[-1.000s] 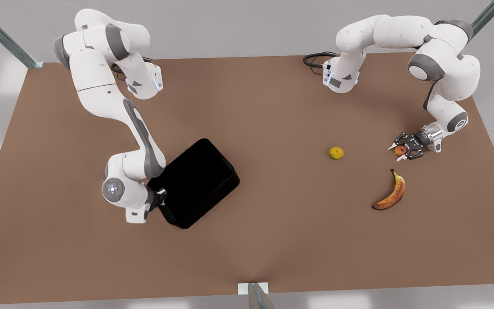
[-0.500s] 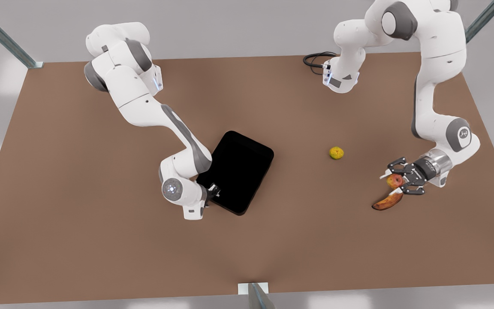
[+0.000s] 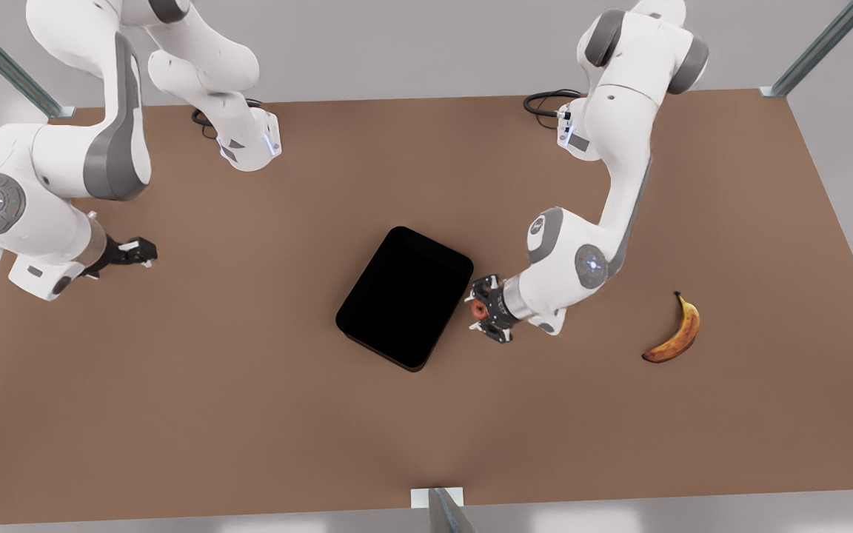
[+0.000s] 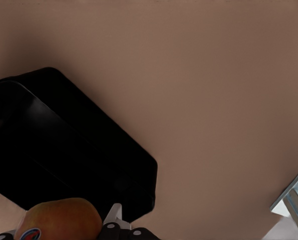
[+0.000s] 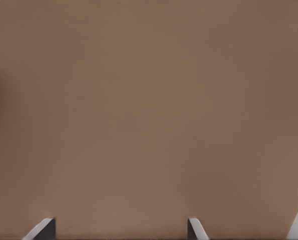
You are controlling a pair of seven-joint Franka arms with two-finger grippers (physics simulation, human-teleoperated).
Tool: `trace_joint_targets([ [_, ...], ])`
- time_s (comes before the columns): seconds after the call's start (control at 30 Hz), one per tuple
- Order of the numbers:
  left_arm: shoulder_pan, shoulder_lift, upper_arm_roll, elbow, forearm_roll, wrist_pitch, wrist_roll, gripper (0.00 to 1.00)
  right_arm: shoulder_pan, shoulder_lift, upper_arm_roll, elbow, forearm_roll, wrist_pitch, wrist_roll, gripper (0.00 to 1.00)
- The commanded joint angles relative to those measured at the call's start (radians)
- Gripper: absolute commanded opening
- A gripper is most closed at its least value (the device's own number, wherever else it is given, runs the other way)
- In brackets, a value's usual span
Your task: Place the storage box in the middle with the right arm, and place the apple in the storage box with the left arm
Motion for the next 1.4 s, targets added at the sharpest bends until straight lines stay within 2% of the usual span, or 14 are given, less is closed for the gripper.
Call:
trace_joint_targets([
  [0.0, -0.015, 0.005, 0.003, 0.021, -0.510, -0.032, 0.026, 0.21, 0.004, -0.004, 0.000, 0.000, 0.000, 0.000, 0.002, 1.00],
  [0.1, -0.124, 0.064, 0.007, 0.151, -0.426, 0.006, -0.186, 0.21, 0.005, 0.010, 0.000, 0.000, 0.005, -0.002, 0.002, 1.00],
  [0.2, -0.181, 0.070, 0.010, 0.216, -0.404, 0.007, -0.298, 0.21, 0.007, 0.027, 0.000, 0.000, 0.008, 0.000, 0.002, 1.00],
  [0.33, -0.249, 0.068, 0.010, 0.236, -0.396, 0.008, -0.364, 0.21, 0.015, 0.087, -0.001, 0.040, 0.009, -0.048, -0.003, 1.00],
  [0.47, -0.299, 0.070, 0.010, 0.237, -0.395, 0.065, -0.399, 0.21, 0.002, 0.105, -0.012, 0.149, 0.026, -0.066, -0.012, 1.00],
  [0.67, -0.328, 0.070, 0.007, 0.227, -0.392, 0.062, -0.399, 0.22, -0.042, 0.149, -0.012, 0.155, 0.025, -0.055, -0.015, 1.00],
  [0.7, -0.328, 0.070, 0.007, 0.227, -0.386, 0.066, -0.389, 1.00, -0.039, 0.149, -0.009, 0.156, 0.029, -0.055, -0.012, 1.00],
  [1.07, -0.339, 0.070, 0.009, 0.227, -0.381, 0.069, -0.389, 1.00, -0.039, 0.208, -0.009, 0.196, 0.020, -0.023, -0.011, 1.00],
  [1.13, -0.315, 0.044, 0.026, 0.228, -0.289, 0.045, -0.337, 1.00, -0.038, 0.208, -0.009, 0.196, 0.021, -0.023, -0.011, 1.00],
  [1.17, -0.269, 0.010, 0.030, 0.227, -0.211, -0.015, -0.315, 1.00, -0.039, 0.209, -0.009, 0.196, 0.021, -0.022, -0.009, 1.00],
  [1.23, -0.026, -0.042, 0.032, 0.196, -0.199, -0.254, 0.008, 1.00, -0.038, 0.209, -0.009, 0.196, 0.025, -0.022, -0.009, 1.00],
  [1.27, 0.069, -0.044, 0.041, 0.193, -0.162, -0.311, 0.131, 1.00, -0.038, 0.209, -0.008, 0.196, 0.025, -0.022, -0.009, 1.00],
  [1.3, 0.115, -0.051, 0.092, 0.193, -0.070, -0.400, 0.252, 1.00, -0.039, 0.209, -0.009, 0.196, 0.026, -0.022, -0.009, 1.00],
  [1.37, 0.153, -0.097, 0.245, 0.153, -0.050, -0.478, 0.610, 1.00, -0.039, 0.209, -0.008, 0.196, 0.026, -0.012, -0.009, 1.00],
])
